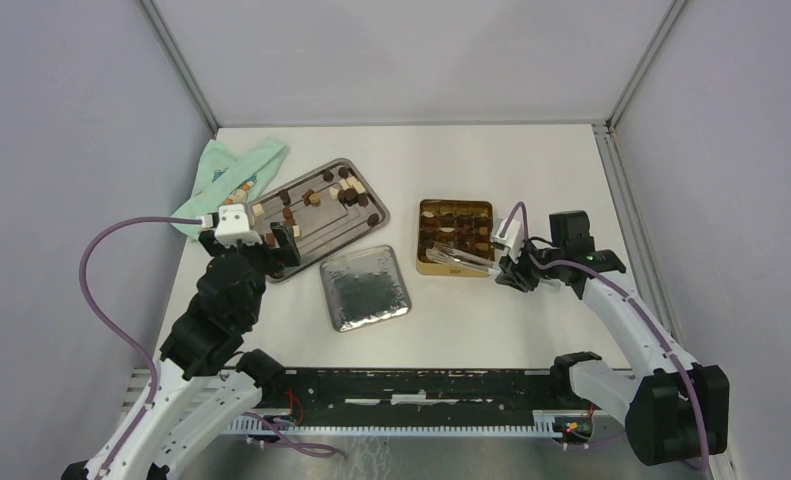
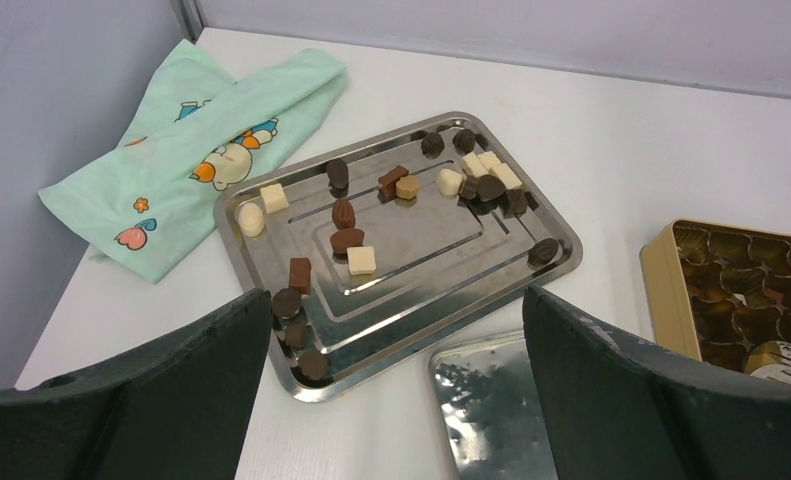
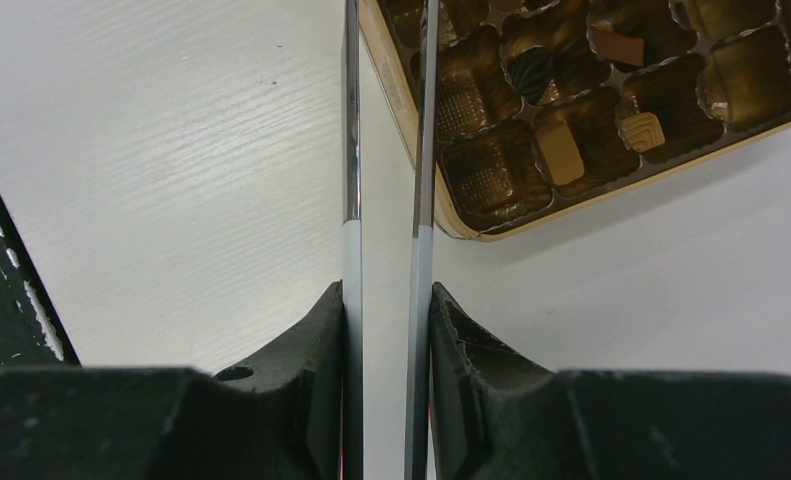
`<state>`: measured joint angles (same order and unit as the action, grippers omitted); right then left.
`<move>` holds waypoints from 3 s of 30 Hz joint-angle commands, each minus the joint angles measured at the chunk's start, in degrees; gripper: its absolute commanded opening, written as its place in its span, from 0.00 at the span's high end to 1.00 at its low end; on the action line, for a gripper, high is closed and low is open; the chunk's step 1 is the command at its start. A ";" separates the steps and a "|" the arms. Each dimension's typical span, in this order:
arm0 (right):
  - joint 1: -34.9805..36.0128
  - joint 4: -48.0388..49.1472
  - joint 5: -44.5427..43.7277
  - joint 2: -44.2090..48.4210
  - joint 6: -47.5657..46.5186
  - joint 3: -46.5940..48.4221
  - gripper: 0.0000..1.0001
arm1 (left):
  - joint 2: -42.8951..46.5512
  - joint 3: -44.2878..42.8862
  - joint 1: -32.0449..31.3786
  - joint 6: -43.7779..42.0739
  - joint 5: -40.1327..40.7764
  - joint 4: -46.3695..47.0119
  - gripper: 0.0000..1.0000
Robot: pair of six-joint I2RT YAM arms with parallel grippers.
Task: Pack the chocolate
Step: Place the fake chocolate in the packing box, then pick up the fake chocolate from the plate.
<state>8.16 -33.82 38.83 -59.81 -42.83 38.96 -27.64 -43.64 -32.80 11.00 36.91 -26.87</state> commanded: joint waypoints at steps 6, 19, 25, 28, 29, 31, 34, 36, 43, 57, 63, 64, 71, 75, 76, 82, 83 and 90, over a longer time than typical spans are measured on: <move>3.28 4.21 -2.76 -1.41 1.69 0.72 0.82 | -0.18 -0.04 0.27 -1.87 -0.87 2.00 0.01; 4.27 5.50 -3.85 -1.84 3.10 0.50 0.66 | -0.33 -0.04 0.33 -1.86 -0.97 1.91 0.01; 4.38 5.43 -3.74 -1.80 3.19 0.49 0.61 | -0.38 -0.07 0.35 -1.78 -1.03 1.91 0.01; 4.36 5.45 -3.67 -1.82 3.19 0.50 0.61 | -0.38 -0.04 0.35 -1.80 -1.07 1.91 0.01; 4.33 5.46 -3.62 -1.81 3.19 0.50 0.61 | -0.33 -0.04 0.35 -1.85 -1.05 1.91 0.01; 4.38 5.51 -3.45 -1.80 3.19 0.50 0.61 | -0.32 -0.04 0.36 -1.79 -1.05 1.91 0.01; 4.36 5.49 -3.10 -1.71 3.19 0.59 0.61 | -0.32 -0.04 0.34 -1.82 -1.05 1.91 0.01; 4.39 5.33 -2.72 -1.52 3.18 0.72 0.61 | -0.32 -0.04 0.36 -1.86 -1.09 1.91 0.01; 4.36 5.15 -1.46 -0.13 2.59 1.03 0.61 | -0.40 -0.04 0.36 -1.81 -1.24 1.96 0.01; 10.11 4.03 -2.68 -5.92 2.63 11.01 0.62 | 0.29 -0.13 0.31 -1.78 -2.23 2.10 0.01; 21.73 4.08 -9.20 -15.71 4.18 20.86 0.63 | 0.96 -0.13 0.34 -1.79 -2.38 2.16 0.01; 23.01 3.93 -9.65 -18.12 4.50 22.57 0.63 | 1.00 -0.19 0.34 -1.78 -2.37 2.17 0.01; 32.87 1.84 -17.15 -34.23 6.11 37.51 0.63 | 1.44 -0.22 0.36 -1.83 -2.23 2.18 0.01; 36.55 0.33 -20.45 -42.68 6.89 47.25 0.62 | 2.19 -0.15 0.36 -1.70 -1.72 2.18 0.01; 37.18 -0.11 -21.14 -45.03 7.30 50.10 0.62 | 2.44 -0.13 0.36 -1.77 -1.67 2.22 0.01; 38.92 -2.44 -22.33 -57.72 10.65 65.70 0.62 | 2.85 -0.18 0.40 -1.72 -1.66 2.26 0.01; 39.01 -2.46 -22.34 -59.12 11.06 67.28 0.62 | 2.93 -0.14 0.45 -1.76 -1.73 2.26 0.01; 39.43 -1.51 -22.92 -65.02 13.02 72.97 0.61 | 3.36 -0.13 0.47 -1.74 -1.93 2.36 0.01</move>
<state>47.27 -35.92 17.17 -123.70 -32.10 108.01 -24.93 -43.64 -32.69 11.00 35.42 -26.83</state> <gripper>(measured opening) 0.390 0.993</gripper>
